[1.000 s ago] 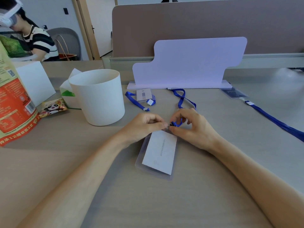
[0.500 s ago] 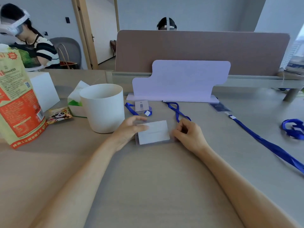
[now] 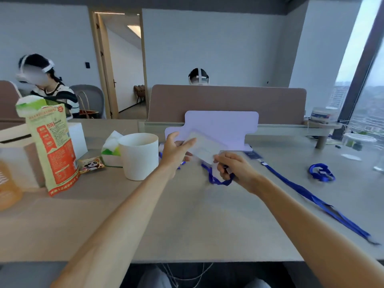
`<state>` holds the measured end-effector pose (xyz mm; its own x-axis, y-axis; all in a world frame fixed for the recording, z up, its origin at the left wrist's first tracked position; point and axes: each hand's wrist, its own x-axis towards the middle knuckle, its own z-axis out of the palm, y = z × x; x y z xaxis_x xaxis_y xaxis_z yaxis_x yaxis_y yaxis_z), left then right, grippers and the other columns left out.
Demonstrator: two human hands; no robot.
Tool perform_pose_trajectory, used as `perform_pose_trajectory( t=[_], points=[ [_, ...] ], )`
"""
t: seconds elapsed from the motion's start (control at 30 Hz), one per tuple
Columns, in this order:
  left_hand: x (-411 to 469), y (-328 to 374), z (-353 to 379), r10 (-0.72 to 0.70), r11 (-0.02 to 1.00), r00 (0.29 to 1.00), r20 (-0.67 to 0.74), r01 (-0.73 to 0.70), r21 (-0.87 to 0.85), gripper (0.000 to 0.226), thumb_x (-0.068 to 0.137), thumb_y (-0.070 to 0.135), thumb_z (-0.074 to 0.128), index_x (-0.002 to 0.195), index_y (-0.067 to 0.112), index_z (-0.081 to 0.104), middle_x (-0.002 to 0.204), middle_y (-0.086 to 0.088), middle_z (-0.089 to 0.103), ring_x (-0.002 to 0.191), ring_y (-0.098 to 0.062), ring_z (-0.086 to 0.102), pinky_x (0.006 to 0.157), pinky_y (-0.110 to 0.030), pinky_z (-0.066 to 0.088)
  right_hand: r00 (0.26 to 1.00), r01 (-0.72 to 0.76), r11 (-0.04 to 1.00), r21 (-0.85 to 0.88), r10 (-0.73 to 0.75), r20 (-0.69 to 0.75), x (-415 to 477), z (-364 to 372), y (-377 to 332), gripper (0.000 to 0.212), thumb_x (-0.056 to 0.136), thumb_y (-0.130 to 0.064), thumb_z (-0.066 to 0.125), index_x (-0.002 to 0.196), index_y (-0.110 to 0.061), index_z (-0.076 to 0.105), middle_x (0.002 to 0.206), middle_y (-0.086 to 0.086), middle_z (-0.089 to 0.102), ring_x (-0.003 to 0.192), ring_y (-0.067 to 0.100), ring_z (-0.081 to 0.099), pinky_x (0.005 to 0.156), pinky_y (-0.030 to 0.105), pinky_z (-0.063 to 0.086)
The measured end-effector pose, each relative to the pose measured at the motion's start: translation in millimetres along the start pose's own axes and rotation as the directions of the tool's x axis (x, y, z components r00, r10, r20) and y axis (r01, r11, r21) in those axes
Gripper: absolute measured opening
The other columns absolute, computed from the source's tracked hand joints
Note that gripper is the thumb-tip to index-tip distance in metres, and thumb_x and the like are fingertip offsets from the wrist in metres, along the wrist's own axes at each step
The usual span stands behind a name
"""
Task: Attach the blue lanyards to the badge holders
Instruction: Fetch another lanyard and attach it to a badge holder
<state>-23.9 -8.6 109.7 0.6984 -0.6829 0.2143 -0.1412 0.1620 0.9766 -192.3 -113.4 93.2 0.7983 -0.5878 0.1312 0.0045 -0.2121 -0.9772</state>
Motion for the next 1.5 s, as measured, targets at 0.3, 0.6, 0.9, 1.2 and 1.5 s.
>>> perform_pose_trajectory(
  t=[0.3, 0.6, 0.9, 1.2, 1.5],
  points=[
    [-69, 53, 59, 0.011, 0.991, 0.963, 0.268, -0.047, 0.126, 0.031, 0.092, 0.031, 0.059, 0.120, 0.017, 0.057, 0.097, 0.006, 0.074, 0.073, -0.012, 0.062, 0.065, -0.027, 0.045, 0.928, 0.081, 0.997, -0.004, -0.076, -0.364, -74, -31, -53, 0.022, 0.098, -0.023, 0.054, 0.082, -0.011, 0.062, 0.053, -0.002, 0.042, 0.046, 0.010, 0.031, 0.046, 0.022, 0.029],
    [-46, 39, 119, 0.038, 0.990, 0.977, 0.211, -0.065, 0.126, 0.026, 0.089, 0.025, 0.062, 0.113, 0.020, 0.053, 0.096, -0.005, 0.069, 0.067, -0.013, 0.055, 0.060, -0.027, 0.046, 0.912, -0.102, 0.994, -0.026, 0.083, -0.403, -64, -67, -42, 0.027, 0.097, -0.033, 0.054, 0.096, -0.008, 0.066, 0.058, -0.001, 0.044, 0.043, 0.008, 0.032, 0.045, 0.021, 0.030],
    [61, -80, 141, -0.098, 0.936, 0.993, 0.069, 0.069, 0.345, 0.052, 0.089, 0.009, 0.054, 0.138, 0.026, 0.043, 0.099, -0.008, 0.069, 0.082, -0.021, 0.062, 0.072, -0.029, 0.049, 0.847, -0.400, 0.904, -0.150, 0.302, -0.438, 16, -92, 60, 0.023, 0.098, -0.023, 0.047, 0.090, -0.007, 0.061, 0.063, 0.003, 0.048, 0.048, 0.014, 0.037, 0.043, 0.024, 0.031],
    [129, -132, 188, -0.082, 0.798, 0.985, 0.155, -0.028, 0.602, 0.041, 0.090, 0.013, 0.051, 0.129, 0.028, 0.053, 0.106, -0.002, 0.069, 0.098, -0.023, 0.062, 0.078, -0.027, 0.046, 0.793, -0.453, 0.818, -0.354, 0.188, -0.580, 52, -128, 109, 0.025, 0.099, -0.021, 0.041, 0.123, -0.019, 0.048, 0.108, 0.002, 0.061, 0.092, 0.024, 0.062, 0.067, 0.032, 0.046],
    [159, -167, 209, 0.205, 0.396, 0.895, 0.395, -0.445, 0.803, 0.018, 0.090, 0.017, 0.047, 0.099, 0.016, 0.063, 0.112, -0.001, 0.062, 0.102, -0.025, 0.058, 0.082, -0.036, 0.047, 0.765, -0.481, 0.773, -0.414, 0.140, -0.628, 97, -149, 124, 0.012, 0.096, -0.022, 0.043, 0.106, -0.022, 0.050, 0.082, -0.008, 0.054, 0.081, 0.021, 0.059, 0.060, 0.031, 0.043]
  ],
)
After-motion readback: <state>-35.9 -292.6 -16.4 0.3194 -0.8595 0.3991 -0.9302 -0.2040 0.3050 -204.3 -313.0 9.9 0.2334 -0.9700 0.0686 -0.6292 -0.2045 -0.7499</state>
